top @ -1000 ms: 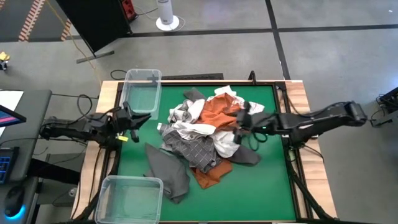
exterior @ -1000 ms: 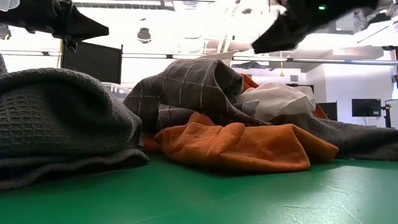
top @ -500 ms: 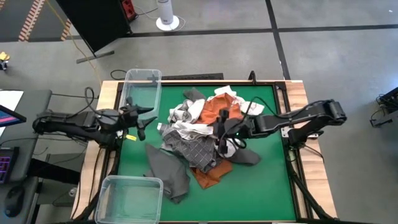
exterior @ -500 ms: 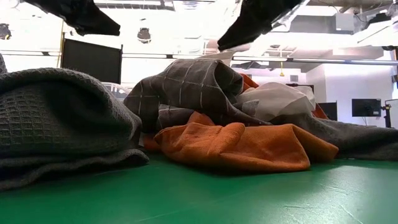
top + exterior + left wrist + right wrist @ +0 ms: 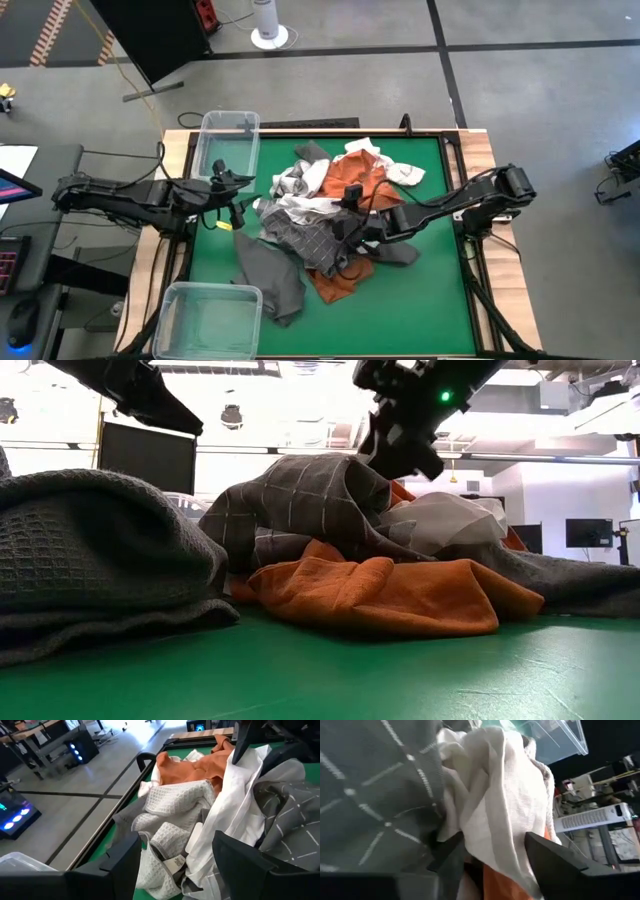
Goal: Sort towels by color in basket
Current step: Put the white towel into the top transparent bin
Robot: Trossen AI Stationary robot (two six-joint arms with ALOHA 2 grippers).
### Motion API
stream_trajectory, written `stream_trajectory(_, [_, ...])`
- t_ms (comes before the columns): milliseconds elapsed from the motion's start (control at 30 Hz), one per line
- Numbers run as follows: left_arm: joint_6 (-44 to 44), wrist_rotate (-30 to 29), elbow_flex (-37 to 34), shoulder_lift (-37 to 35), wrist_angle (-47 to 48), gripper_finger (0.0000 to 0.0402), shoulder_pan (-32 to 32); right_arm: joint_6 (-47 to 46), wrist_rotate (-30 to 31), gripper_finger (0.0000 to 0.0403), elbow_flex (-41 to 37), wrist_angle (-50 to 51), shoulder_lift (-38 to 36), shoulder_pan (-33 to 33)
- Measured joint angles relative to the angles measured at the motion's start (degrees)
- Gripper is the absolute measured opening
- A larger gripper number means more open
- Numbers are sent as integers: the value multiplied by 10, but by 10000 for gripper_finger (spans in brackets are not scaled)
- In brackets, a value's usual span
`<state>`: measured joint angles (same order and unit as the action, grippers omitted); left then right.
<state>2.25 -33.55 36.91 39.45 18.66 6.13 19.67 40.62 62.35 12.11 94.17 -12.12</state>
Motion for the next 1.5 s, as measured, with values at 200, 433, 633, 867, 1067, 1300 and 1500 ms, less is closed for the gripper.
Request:
stream_trajectory(200, [16,0,0,0,-2,235,0,20,1,93,0,-20,5,7])
stream_trajectory(433, [50,66,0,0,-39,235,0,47,0,33,54,-25,-9,5])
stream_trajectory(633, [81,79,0,0,-69,235,0,83,-2,26,132,-1,-30,5])
stream_trajectory(867, [77,85,0,3,-72,235,0,84,-5,30,214,33,-50,6])
stream_trajectory(1067, [65,121,0,16,-95,235,0,113,3,31,268,26,-55,6])
stream_trajectory(1300, [70,128,0,46,-137,235,0,184,32,24,358,27,-56,7])
stream_trajectory(1500, [80,128,0,65,-239,235,0,198,32,31,418,27,-56,11])
